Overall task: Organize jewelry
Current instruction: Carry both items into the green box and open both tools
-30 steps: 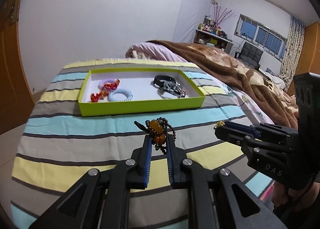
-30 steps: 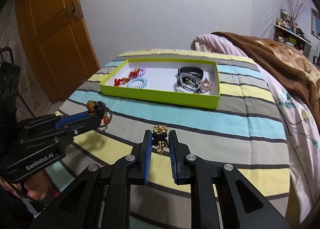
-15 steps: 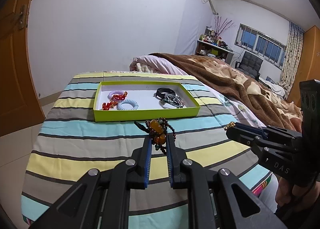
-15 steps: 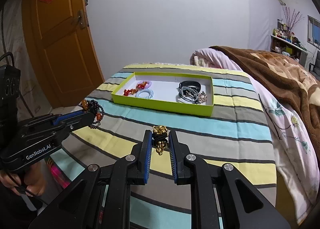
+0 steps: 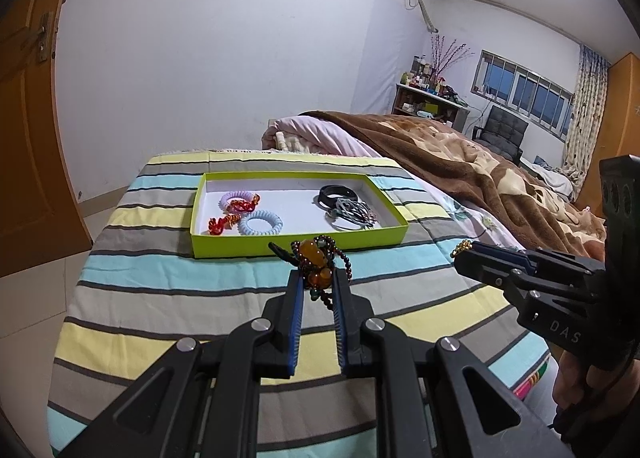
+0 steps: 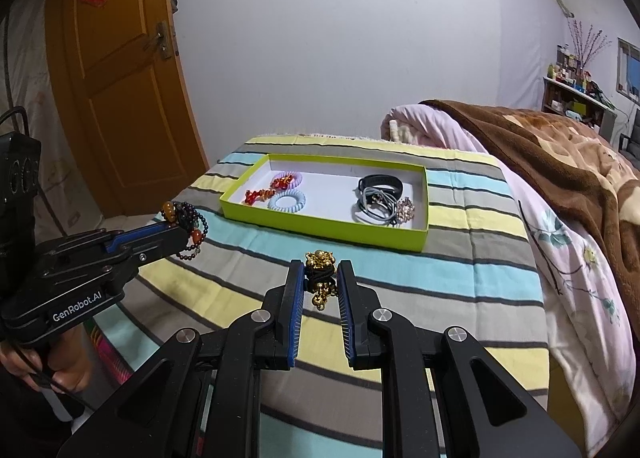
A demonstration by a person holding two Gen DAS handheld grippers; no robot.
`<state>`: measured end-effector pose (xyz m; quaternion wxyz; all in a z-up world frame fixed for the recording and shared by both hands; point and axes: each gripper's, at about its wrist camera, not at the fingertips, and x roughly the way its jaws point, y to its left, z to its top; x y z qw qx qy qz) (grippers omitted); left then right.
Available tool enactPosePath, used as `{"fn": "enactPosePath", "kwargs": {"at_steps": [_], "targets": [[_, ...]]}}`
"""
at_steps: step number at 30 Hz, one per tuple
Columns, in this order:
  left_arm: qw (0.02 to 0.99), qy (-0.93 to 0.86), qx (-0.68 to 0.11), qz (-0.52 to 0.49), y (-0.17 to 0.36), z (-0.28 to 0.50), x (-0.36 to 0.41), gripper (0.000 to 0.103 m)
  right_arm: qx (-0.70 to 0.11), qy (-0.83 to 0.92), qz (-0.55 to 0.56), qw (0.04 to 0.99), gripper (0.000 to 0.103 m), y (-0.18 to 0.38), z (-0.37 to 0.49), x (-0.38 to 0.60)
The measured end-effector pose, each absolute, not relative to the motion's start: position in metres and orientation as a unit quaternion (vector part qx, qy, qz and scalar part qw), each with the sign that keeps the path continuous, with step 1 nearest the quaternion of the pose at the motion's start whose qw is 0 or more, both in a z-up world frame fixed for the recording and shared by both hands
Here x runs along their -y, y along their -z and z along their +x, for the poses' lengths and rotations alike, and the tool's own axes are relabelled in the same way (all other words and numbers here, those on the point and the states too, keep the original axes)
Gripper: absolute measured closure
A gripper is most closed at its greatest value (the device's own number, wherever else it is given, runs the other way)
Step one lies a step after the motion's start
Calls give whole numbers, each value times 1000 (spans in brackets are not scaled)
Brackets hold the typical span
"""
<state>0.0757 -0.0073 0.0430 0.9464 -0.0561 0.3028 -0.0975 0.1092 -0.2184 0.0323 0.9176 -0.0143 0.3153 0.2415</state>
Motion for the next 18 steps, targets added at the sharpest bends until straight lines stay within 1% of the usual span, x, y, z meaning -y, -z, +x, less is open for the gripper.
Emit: {"fn": "enactPosePath", "kwargs": {"at_steps": [8,18], "targets": [[947,88,-303,-56,-43,108,-5,88,-319,-247,-20,915,86,-30,141,207],[946,92,-308,-50,-38,176,-16,88,-331,-255,-15,908,86,-21,205,189]]}}
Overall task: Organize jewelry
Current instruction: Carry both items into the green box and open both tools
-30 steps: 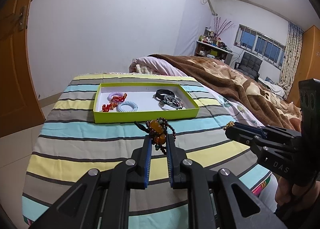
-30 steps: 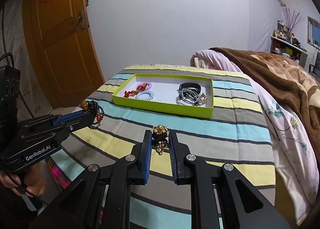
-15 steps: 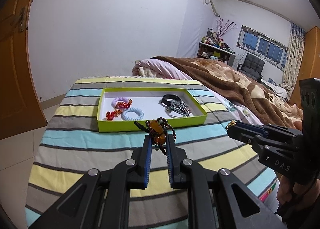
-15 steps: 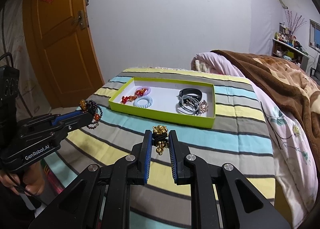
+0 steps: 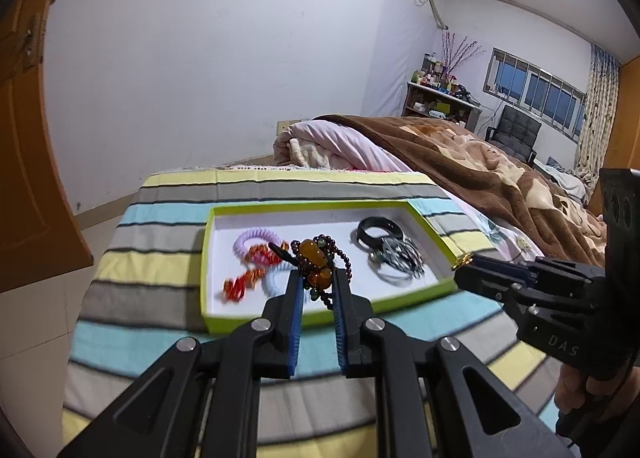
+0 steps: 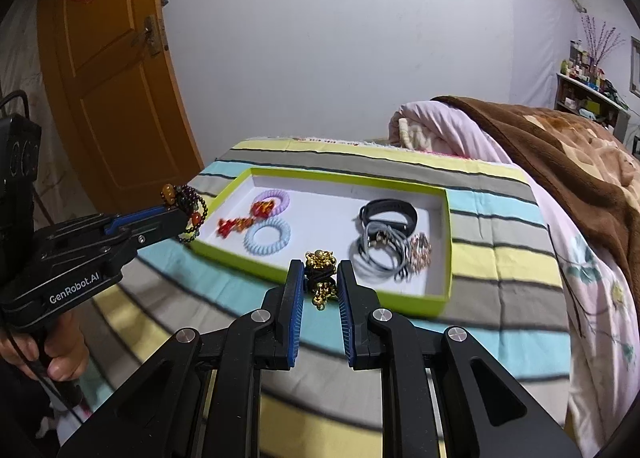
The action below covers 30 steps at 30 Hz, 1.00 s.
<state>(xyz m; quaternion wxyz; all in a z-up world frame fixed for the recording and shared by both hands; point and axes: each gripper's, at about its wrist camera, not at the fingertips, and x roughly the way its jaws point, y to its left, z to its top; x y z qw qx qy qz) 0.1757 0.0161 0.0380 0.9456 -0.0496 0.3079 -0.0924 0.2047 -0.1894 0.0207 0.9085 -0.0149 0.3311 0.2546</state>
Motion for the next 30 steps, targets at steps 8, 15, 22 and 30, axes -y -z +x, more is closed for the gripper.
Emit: {"fn": "enactPosePath", "kwargs": {"at_steps": [8,15,22,30], "targets": [[943,104,-314,-42,-29,240,-16,88,-351,-265,-14,898,86,0,251,170],[934,111,-336,-36,-8,283,-10,88,-377,-263,-12,888,86,25,282,160],[920,120,-371,-42,14,308,-9,88,-402,-254,-19,879,86,43,300,155],[916,127,-378,-54,20,315,-14,87,-403,-255,-17,879,82,47,301,156]]}}
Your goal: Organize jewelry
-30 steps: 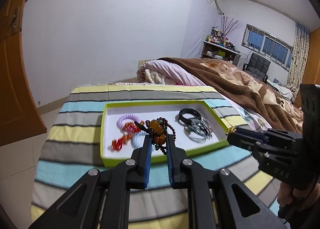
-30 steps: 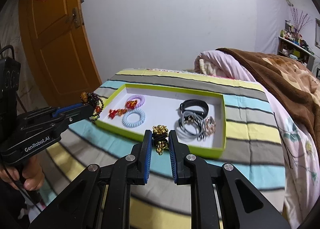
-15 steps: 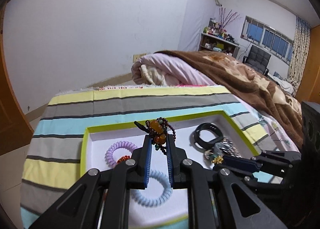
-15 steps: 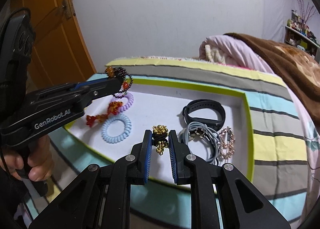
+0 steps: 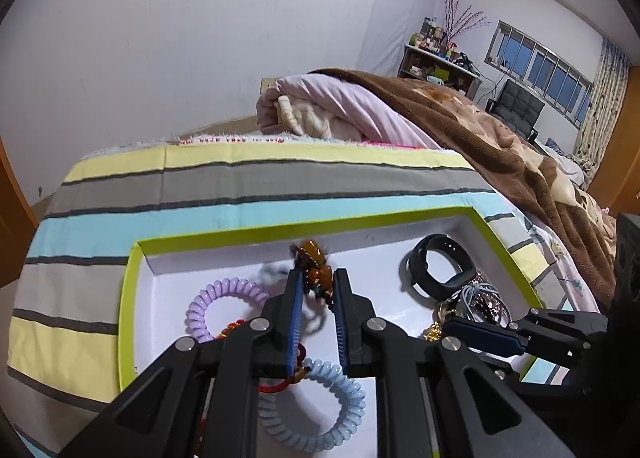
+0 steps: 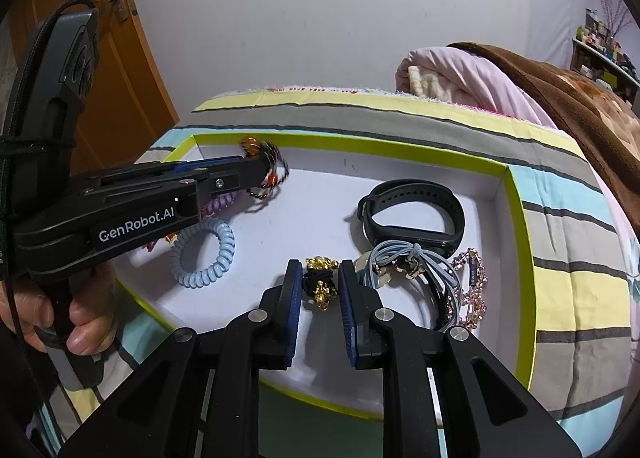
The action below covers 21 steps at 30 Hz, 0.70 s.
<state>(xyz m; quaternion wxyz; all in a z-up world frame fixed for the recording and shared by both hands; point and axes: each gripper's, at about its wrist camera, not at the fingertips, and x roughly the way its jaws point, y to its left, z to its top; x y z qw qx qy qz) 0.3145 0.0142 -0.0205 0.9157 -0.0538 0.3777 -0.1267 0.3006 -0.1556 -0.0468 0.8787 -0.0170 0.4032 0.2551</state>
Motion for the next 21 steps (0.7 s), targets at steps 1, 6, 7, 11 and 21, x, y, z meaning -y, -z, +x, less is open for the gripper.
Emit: {"fn": "enactPosePath", "kwargs": {"at_steps": [1,6,7,11,21], "targets": [[916,125,-377,-53,20,315,-15,87,-401,-255,-16,880,80,45,300,156],[918,115,-376,-54,18,309,-20,87,-388,-257,-15,885,65,37,294,156],[919,113,-374,-54,16,305,-21,87,-385,-257,-16,886,65,34,291,156],[924,104,-364,-49,5,287,-23,87,-374,-258,-20,891,65,23,280,155],[938,79,-334,-40,-29,211,-25,76,-341,-254,-21,905,65,-9,220,166]]}}
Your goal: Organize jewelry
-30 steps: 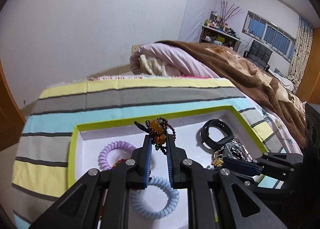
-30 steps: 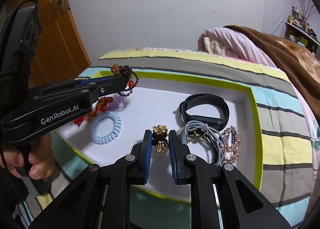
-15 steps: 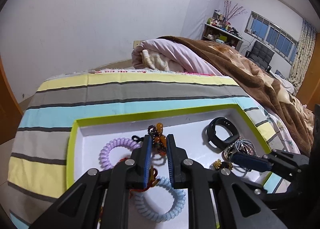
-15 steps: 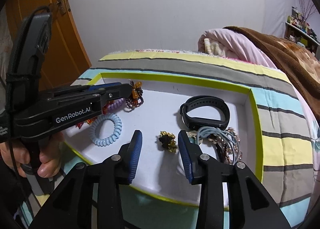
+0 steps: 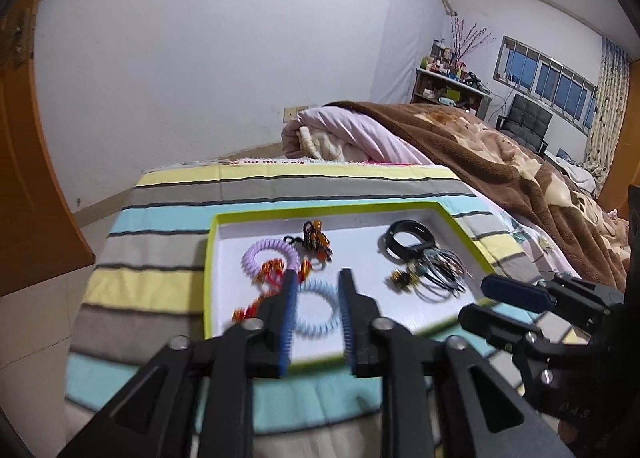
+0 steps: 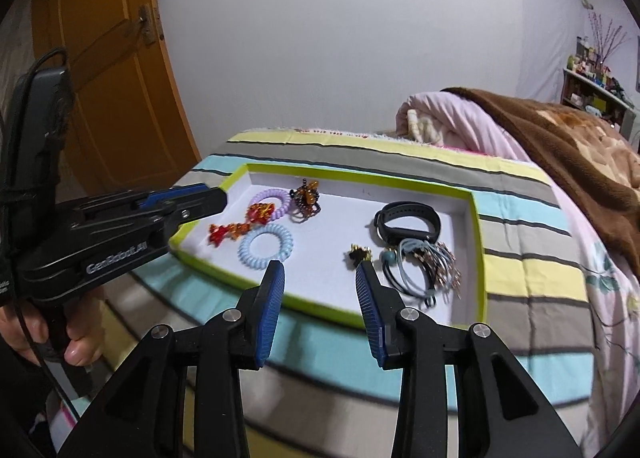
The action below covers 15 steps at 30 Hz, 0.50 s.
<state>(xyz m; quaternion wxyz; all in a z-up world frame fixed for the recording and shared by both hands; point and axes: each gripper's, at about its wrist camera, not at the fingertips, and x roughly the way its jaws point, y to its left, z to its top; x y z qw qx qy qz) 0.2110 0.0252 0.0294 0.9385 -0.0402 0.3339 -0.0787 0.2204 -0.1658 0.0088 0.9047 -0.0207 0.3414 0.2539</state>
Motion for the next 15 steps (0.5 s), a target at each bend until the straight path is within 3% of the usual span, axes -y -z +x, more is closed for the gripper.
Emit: {"fn": "enactPosePath", "kwargs": {"at_steps": [15], "targets": [[947,53,-314,-48,-39,110,-22,76,-311,-236,-30,920,65,-29,128,189]]}}
